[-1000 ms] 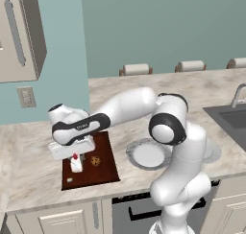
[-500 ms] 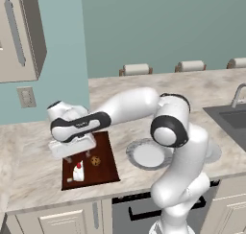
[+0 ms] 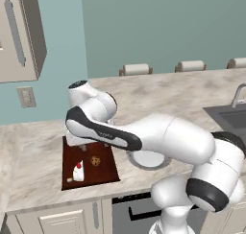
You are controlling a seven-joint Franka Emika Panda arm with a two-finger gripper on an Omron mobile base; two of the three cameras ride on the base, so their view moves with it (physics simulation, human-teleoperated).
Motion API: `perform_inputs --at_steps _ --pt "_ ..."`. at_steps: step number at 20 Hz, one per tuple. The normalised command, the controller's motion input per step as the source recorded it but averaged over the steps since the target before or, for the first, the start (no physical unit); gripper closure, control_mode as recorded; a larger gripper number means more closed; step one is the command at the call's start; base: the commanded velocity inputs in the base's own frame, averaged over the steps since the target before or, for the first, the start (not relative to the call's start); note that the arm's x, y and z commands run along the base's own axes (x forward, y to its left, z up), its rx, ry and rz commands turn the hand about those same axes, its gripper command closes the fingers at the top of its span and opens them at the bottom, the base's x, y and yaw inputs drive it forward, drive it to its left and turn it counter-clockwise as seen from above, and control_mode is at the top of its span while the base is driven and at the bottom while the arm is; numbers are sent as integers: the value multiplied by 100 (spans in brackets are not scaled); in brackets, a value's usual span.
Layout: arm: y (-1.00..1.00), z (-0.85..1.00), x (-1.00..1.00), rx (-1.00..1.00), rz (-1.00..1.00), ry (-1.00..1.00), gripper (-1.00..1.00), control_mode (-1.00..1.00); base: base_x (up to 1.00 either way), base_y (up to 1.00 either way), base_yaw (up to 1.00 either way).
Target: Move the dessert items from the plates to the tray.
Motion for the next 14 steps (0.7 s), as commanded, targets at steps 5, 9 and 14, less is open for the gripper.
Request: perform_inputs --at_steps 5,9,14 --pt "-100 14 -69 37 -1 -33 -100 -100 0 0 0" --pt "-100 -43 -38 15 -4 -10 -100 -100 0 0 0" --pt "-94 -23 -47 21 -8 -21 -100 -100 0 0 0"
